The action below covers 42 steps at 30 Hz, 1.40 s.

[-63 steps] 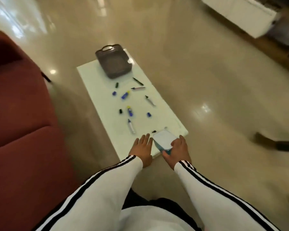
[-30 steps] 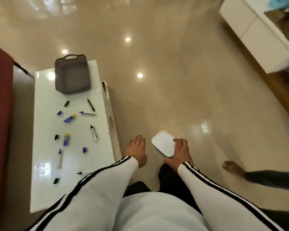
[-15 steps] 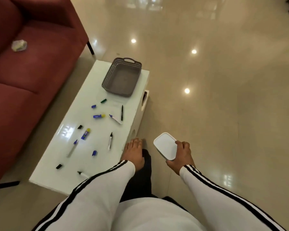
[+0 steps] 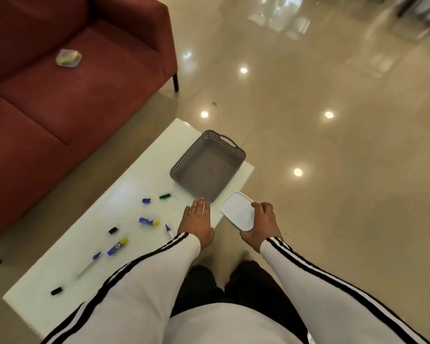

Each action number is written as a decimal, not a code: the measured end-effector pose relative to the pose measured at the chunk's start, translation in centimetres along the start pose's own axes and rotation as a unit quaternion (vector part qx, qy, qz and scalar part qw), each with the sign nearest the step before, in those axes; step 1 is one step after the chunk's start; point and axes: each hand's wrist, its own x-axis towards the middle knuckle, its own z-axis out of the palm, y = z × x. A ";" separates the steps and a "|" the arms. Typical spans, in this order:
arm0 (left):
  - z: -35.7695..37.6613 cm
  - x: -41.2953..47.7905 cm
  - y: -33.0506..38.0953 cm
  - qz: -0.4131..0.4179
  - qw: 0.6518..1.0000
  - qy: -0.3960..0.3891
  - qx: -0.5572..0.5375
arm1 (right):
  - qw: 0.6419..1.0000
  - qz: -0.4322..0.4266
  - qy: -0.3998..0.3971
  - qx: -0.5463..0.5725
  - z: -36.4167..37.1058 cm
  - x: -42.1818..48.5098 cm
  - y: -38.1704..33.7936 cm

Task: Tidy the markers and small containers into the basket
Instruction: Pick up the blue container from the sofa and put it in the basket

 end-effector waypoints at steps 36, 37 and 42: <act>6.8 24.7 -3.2 -0.357 0.915 -0.074 -0.172 | 0.748 -0.501 -0.223 -0.375 8.2 54.6 -7.8; 6.8 24.6 -3.2 -0.359 0.914 -0.073 -0.173 | 0.747 -0.500 -0.219 -0.379 8.1 54.5 -7.8; 5.3 24.0 -3.1 -0.373 0.909 -0.055 -0.178 | 0.765 -0.464 -0.210 -0.395 7.4 53.0 -8.3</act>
